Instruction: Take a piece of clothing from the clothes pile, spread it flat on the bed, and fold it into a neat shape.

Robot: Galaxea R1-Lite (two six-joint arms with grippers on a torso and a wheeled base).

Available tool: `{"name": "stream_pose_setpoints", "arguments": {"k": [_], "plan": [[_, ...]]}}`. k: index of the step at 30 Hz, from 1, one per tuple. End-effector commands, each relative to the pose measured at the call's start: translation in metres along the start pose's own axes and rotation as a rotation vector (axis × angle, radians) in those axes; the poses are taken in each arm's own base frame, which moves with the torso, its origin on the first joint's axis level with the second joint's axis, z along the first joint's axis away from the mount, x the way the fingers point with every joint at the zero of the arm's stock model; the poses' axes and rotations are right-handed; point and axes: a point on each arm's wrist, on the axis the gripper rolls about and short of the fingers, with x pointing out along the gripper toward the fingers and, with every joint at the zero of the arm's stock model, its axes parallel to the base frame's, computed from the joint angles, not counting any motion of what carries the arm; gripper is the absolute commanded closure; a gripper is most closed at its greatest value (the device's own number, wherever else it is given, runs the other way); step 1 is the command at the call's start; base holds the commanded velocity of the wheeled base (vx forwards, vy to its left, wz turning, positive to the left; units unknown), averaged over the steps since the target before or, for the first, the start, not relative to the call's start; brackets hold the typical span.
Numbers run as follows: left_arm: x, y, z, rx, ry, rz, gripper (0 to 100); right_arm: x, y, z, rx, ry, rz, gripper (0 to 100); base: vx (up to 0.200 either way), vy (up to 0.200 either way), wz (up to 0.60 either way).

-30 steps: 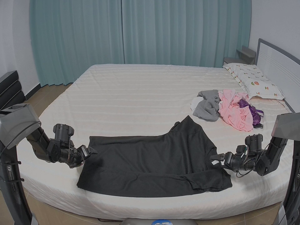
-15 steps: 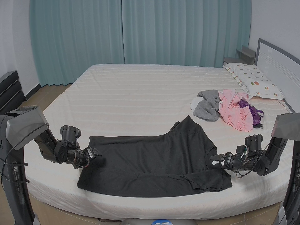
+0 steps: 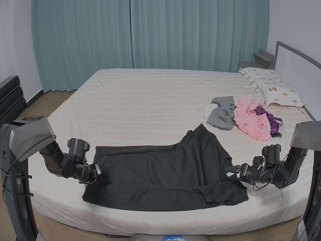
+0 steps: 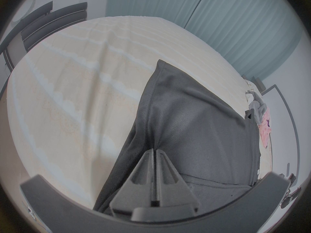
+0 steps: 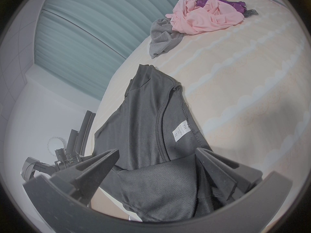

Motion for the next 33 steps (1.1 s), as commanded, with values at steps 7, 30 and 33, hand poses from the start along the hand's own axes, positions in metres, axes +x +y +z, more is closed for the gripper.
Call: {"name": "stream_pose_setpoints", "arguments": {"k": [7,30,33], "plan": [[-0.018,0.005,0.005,-0.016,-0.011,0.011,100,0.0,0.0,0.0,-0.001,0.001,0.0,0,0.0,0.0,0.0],[-0.018,0.008,0.007,-0.028,-0.028,0.034,100,0.007,-0.009,-0.002,-0.093,0.016,-0.017,0,0.0,0.0,0.0],[-0.018,0.008,0.007,-0.029,-0.028,0.034,100,0.007,-0.009,-0.002,-0.093,0.015,-0.017,0,0.0,0.0,0.0]]}}
